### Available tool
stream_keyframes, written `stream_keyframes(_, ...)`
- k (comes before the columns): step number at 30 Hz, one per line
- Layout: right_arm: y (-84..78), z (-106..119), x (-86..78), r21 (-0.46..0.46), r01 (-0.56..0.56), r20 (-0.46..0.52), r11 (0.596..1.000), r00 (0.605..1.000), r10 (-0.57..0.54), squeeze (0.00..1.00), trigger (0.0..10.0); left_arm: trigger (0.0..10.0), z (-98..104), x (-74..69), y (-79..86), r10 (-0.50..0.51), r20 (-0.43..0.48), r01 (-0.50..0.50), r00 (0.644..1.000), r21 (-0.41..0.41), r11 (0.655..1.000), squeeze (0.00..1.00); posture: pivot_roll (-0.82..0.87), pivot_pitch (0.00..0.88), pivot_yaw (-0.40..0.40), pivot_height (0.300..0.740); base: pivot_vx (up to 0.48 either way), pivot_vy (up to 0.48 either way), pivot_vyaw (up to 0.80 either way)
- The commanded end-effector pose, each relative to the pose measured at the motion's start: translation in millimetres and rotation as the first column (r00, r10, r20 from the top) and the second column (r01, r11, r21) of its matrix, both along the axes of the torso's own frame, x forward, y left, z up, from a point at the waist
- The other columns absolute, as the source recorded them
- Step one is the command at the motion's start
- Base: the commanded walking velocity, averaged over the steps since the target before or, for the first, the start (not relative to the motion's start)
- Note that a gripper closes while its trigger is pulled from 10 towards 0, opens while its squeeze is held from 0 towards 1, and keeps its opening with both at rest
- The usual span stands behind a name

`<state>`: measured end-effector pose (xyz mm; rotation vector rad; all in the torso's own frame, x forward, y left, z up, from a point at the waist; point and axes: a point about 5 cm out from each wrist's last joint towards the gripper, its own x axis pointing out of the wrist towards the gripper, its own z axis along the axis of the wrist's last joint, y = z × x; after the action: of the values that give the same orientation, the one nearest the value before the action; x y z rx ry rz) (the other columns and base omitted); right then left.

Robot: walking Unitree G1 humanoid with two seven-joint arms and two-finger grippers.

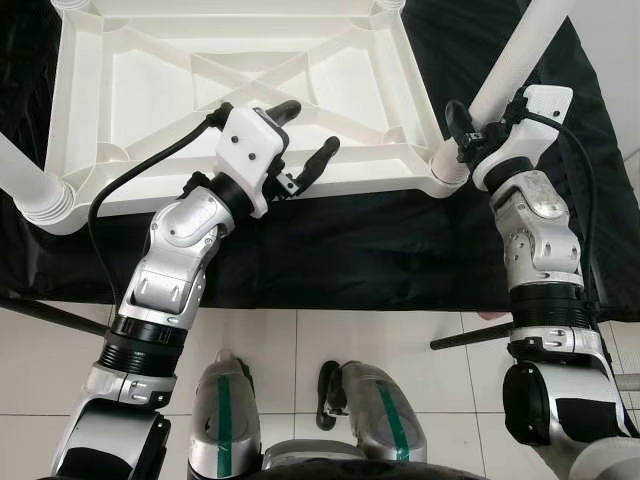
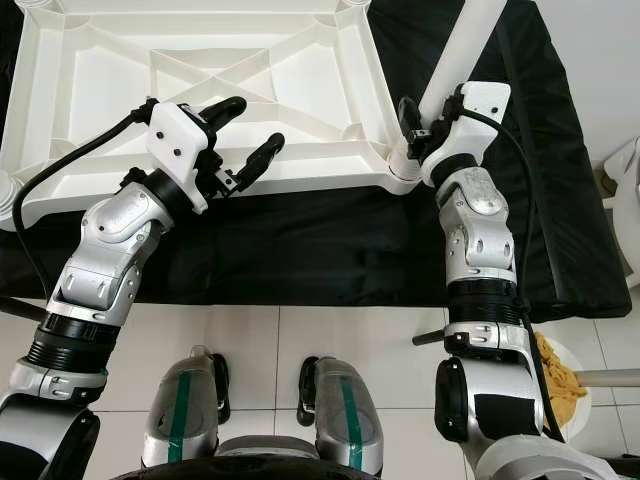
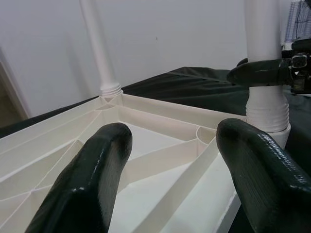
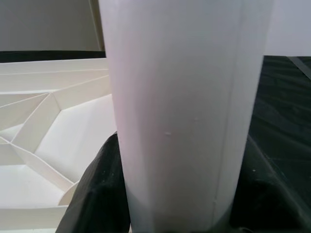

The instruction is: Building children table

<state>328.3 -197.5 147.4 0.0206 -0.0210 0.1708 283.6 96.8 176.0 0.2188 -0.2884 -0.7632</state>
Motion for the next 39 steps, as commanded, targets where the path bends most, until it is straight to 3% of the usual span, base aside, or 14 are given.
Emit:
stream_keyframes(1, 5.5, -64, -21.7, -0.017, -0.020, -0.268, 1.000, 0.963, 0.015, 0.00, 10.0, 10.0, 0, -1.6, -0.3, 0.006, 0.002, -0.006, 1.000, 0.001, 1.000, 0.00, 0.12, 0.075, -0.055, 0.740, 0.000, 0.000, 0.00)
stream_keyframes(2, 5.8, -71, -29.3, -0.025, -0.022, -0.261, 0.999, 0.965, 0.015, 0.00, 10.0, 10.0, 0, -1.9, -0.7, 0.005, 0.003, -0.005, 1.000, 0.001, 1.000, 0.00, 0.12, 0.075, -0.055, 0.740, 0.000, 0.000, 0.00)
stream_keyframes(11, 5.2, -81, -42.9, -0.003, -0.008, -0.245, 1.000, 0.970, 0.007, 0.00, 10.0, 10.0, 1, -0.7, -0.1, 0.006, 0.007, -0.006, 1.000, 0.005, 1.000, 0.00, 0.11, 0.075, -0.051, 0.740, 0.000, 0.000, 0.00)
stream_keyframes(13, 4.3, -84, -43.6, -0.007, -0.001, -0.259, 1.000, 0.966, -0.001, 0.00, 10.0, 10.0, 1, -0.3, -0.1, 0.006, 0.007, -0.006, 1.000, 0.004, 1.000, 0.00, 0.11, 0.075, -0.050, 0.740, 0.000, 0.000, 0.00)
stream_keyframes(20, -5.4, -83, -47.5, 0.145, 0.077, -0.213, 0.986, 0.976, -0.045, 0.00, 10.0, 10.0, 2, 0.1, -0.3, 0.001, 0.009, -0.001, 1.000, 0.006, 1.000, 0.00, 0.11, 0.078, -0.047, 0.740, 0.000, 0.000, 0.00)
stream_keyframes(28, -3.9, -84, -54.3, 0.189, 0.068, -0.181, 0.980, 0.983, -0.034, 0.00, 10.0, 10.0, 2, 0.1, 0.3, 0.000, 0.010, -0.001, 1.000, 0.008, 1.000, 0.00, 0.11, 0.081, -0.043, 0.740, 0.000, 0.000, 0.00)
stream_keyframes(39, 0.9, -85, -53.3, 0.177, 0.066, -0.170, 0.982, 0.985, -0.036, 0.00, 10.0, 10.0, 1, -0.8, 0.7, 0.000, 0.006, 0.000, 1.000, 0.012, 1.000, 0.00, 0.11, 0.082, -0.042, 0.740, 0.000, 0.000, 0.00)
